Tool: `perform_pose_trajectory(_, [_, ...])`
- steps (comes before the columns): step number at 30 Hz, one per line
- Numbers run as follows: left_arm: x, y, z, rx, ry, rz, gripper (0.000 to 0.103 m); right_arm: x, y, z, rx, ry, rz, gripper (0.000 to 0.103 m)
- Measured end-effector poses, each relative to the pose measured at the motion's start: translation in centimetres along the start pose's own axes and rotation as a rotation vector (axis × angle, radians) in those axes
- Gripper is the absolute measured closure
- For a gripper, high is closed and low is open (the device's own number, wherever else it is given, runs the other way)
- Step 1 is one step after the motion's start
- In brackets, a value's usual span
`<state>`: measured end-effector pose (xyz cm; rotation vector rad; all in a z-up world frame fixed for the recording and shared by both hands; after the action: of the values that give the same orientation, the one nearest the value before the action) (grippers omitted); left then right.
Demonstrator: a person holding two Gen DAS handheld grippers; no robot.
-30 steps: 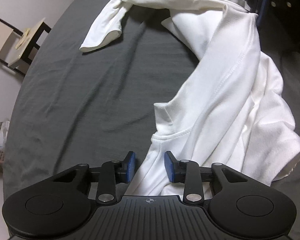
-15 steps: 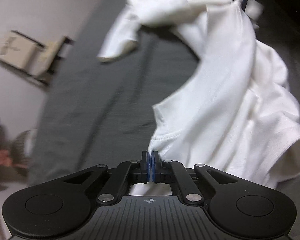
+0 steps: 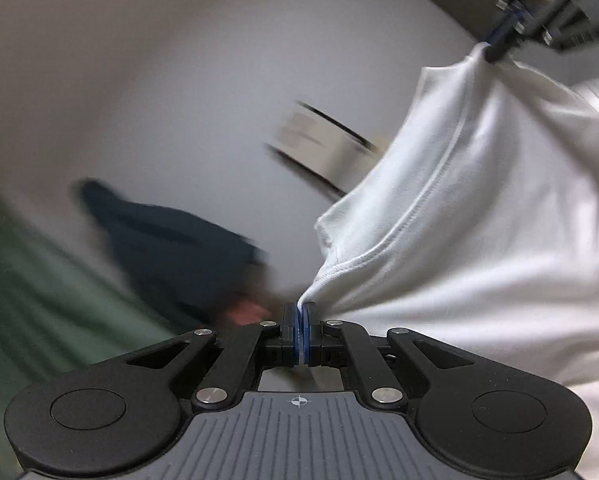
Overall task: Fold clothes
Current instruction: 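Lift the shirt by the shoulders with both grippers and shake it out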
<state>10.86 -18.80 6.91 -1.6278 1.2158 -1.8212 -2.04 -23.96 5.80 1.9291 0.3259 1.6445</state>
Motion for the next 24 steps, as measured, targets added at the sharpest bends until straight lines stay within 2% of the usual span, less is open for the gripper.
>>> perform_pose_trajectory(1, [0.8,-0.8,-0.9,0.065,0.040,-0.014,0.101,0.8,0.2,-1.0,-0.046,0.047,0.002,0.099])
perform_pose_trajectory(2, [1.5,-1.4,-1.8,0.121,0.075,-0.024,0.101,0.9,-0.3,-2.1,-0.052,0.069,-0.016,0.099])
perform_pose_trajectory(5, [0.8,0.7,-4.0,0.080,0.083,0.018,0.101,1.0,-2.1,-5.4,-0.053,0.117,-0.073,0.099])
perform_pose_trajectory(6, [0.5,1.5,-4.7,0.063,0.082,0.032,0.101,-0.1,-3.7,-5.9,0.013,0.070,-0.104,0.099])
perform_pose_trajectory(9, [-3.6,6.1,-5.7,-0.095,-0.029,0.072,0.101,-5.1,-9.1,-6.6,0.239,-0.123,-0.236,0.099])
perform_pose_trajectory(11, [-6.0,8.4,-6.7,-0.162,-0.084,0.092,0.101,-8.6,-12.5,-7.1,0.373,-0.248,-0.329,0.099])
perform_pose_trajectory(13, [-8.1,10.7,-7.6,-0.216,-0.123,0.114,0.101,-10.7,-14.8,-7.5,0.439,-0.302,-0.436,0.099])
perform_pose_trajectory(15, [-9.2,12.2,-8.4,-0.247,-0.140,0.131,0.101,-11.4,-16.1,-7.5,0.446,-0.305,-0.531,0.098])
perform_pose_trajectory(17, [-9.9,13.3,-9.3,-0.259,-0.153,0.143,0.101,-11.2,-16.7,-7.1,0.445,-0.294,-0.553,0.088])
perform_pose_trajectory(20, [-11.0,14.2,-8.8,-0.268,-0.161,0.177,0.101,-11.1,-17.3,-6.8,0.433,-0.287,-0.563,0.086])
perform_pose_trajectory(24, [-11.1,15.1,-9.9,-0.264,-0.115,0.339,0.086,-11.1,-17.5,-6.1,0.428,-0.282,-0.572,0.081])
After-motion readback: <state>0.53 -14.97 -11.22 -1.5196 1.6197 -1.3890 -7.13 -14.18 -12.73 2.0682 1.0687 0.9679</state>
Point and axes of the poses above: each gripper's, at about its wrist camera, not at the fingertips, and z roughly the way its jaws point, y to its right, x to its top, the point moved 6 cm from there along z, roughly the way its jaws point, and after that the axes turned 1 degree about -z, right-handed, at the moved point
